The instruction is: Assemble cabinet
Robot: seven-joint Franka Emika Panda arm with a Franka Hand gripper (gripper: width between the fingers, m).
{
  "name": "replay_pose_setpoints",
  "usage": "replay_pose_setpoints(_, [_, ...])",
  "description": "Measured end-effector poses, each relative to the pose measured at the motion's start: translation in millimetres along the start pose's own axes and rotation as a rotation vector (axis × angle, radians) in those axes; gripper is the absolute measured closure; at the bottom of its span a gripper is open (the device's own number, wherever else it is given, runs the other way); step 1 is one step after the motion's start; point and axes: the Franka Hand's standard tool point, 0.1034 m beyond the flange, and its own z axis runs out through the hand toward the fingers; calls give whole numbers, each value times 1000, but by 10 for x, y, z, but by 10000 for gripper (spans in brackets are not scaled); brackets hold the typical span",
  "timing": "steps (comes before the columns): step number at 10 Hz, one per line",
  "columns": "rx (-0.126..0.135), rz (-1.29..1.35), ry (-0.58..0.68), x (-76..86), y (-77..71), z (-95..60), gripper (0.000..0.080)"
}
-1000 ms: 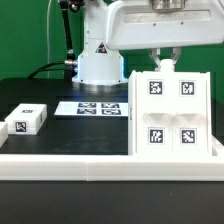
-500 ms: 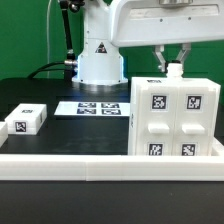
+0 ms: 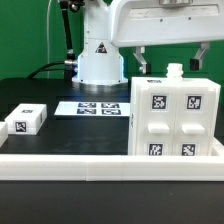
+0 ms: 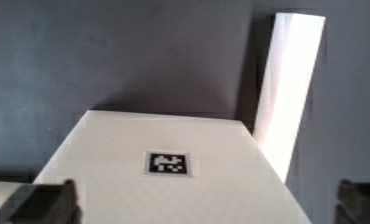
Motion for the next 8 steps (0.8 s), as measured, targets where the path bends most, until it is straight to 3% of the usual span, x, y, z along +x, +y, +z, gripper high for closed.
replay_pose_setpoints(1, [0, 0, 0, 0, 0, 0, 27])
replay_pose_setpoints(5, [-1, 6, 2, -13, 0, 5, 1])
replay_pose_setpoints(8, [-7, 102, -21, -348, 19, 128, 2])
